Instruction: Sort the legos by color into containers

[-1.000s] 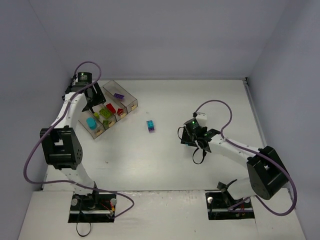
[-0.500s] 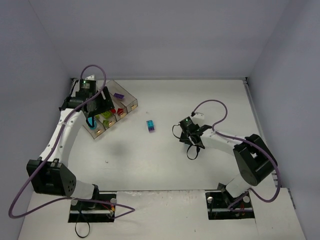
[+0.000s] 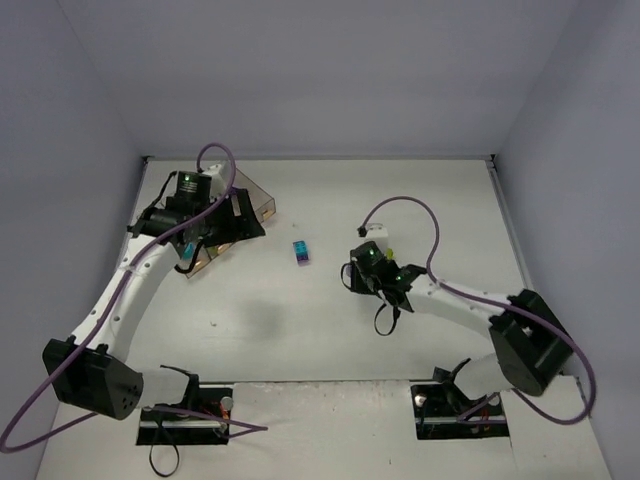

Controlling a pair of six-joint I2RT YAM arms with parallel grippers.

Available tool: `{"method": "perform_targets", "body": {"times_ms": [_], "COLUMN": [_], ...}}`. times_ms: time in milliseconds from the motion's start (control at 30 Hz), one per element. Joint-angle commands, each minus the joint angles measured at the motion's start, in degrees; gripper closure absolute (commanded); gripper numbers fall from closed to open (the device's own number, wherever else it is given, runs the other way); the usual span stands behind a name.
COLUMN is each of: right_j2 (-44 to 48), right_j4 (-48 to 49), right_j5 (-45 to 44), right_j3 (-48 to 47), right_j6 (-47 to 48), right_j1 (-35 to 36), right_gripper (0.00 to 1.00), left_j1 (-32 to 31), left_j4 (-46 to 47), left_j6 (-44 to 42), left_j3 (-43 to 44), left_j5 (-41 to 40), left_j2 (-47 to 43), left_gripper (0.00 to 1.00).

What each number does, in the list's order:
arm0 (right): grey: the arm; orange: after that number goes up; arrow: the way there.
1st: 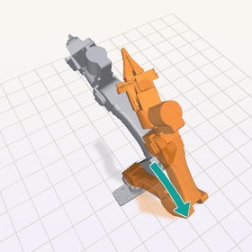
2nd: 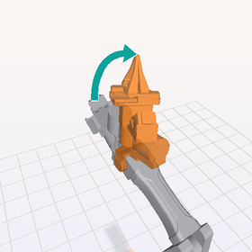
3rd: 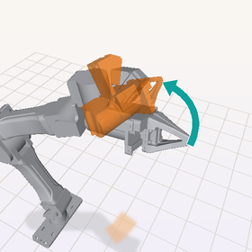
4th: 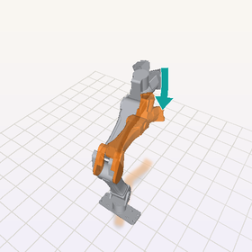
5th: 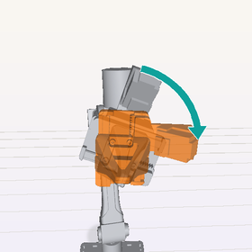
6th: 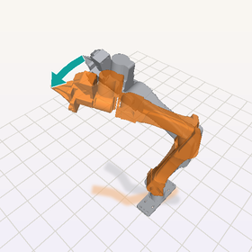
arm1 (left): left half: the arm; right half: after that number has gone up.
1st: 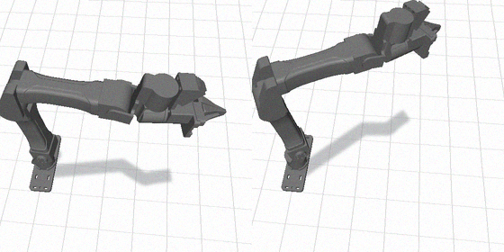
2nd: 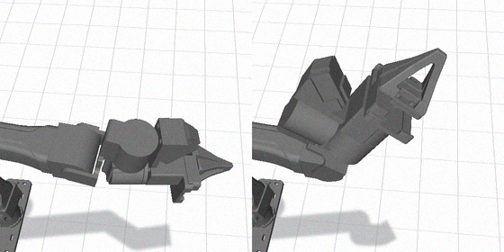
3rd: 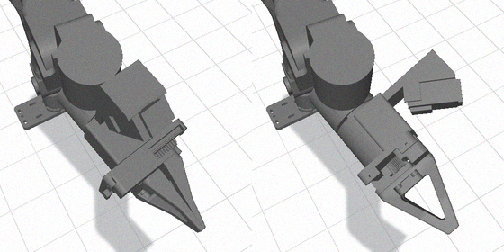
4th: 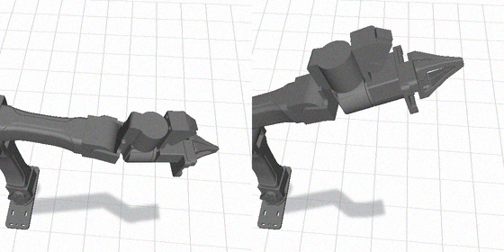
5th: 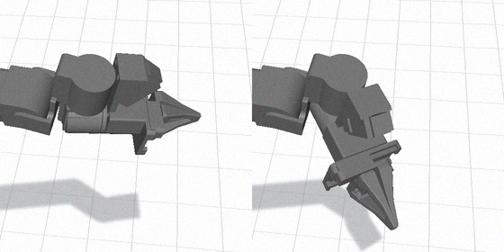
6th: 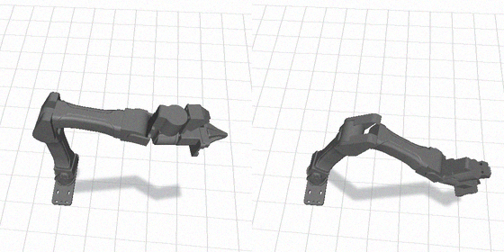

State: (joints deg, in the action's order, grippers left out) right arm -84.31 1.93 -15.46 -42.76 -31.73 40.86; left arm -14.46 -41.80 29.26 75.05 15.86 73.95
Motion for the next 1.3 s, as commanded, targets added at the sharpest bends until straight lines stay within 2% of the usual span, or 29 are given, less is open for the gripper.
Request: {"method": "perform_targets", "body": {"times_ms": [0,100,267,367,567,833,933,1033,1100,1267], "right_j2": [11.78,20.39,22.00,22.61,22.53,21.30,20.95,20.68,20.42,19.54], "right_j4": [13.16,18.01,15.82,15.64,14.77,15.12,15.29,15.47,15.56,15.73], "right_j5": [6.65,17.80,30.46,34.61,35.42,36.56,36.03,35.24,34.80,34.62], "right_j3": [2.58,4.96,2.60,1.55,-0.39,-1.18,-1.10,-0.83,-0.83,-1.09], "right_j6": [16.40,25.73,34.25,36.20,37.96,39.11,39.37,39.81,40.07,41.04], "right_j1": [2.99,3.35,3.52,3.44,3.44,3.52,3.44,3.44,3.43,3.09], "right_gripper": [1.00,1.00,1.00,1.00,0.99,0.99,0.99,0.99,0.99,0.99], "left_j1": [-3.02,-6.71,-13.04,-15.42,-18.15,-18.68,-18.76,-18.85,-18.85,-18.85], "left_j4": [4.79,8.04,13.14,15.34,14.65,12.10,12.18,12.01,11.66,11.22], "left_j6": [1.59,3.52,5.46,7.21,7.66,7.57,7.48,7.31,7.13,6.69], "left_j3": [0.54,0.28,1.94,2.56,5.02,4.67,4.76,4.85,5.11,5.64], "left_j5": [12.76,17.00,20.00,20.79,20.36,19.65,19.91,20.18,20.70,21.32], "left_j2": [-0.66,0.31,2.60,4.44,7.78,10.07,10.51,10.95,11.47,12.70], "left_gripper": [0.27,0.27,0.26,0.26,0.26,0.27,0.41,0.70,0.81,0.98]}}
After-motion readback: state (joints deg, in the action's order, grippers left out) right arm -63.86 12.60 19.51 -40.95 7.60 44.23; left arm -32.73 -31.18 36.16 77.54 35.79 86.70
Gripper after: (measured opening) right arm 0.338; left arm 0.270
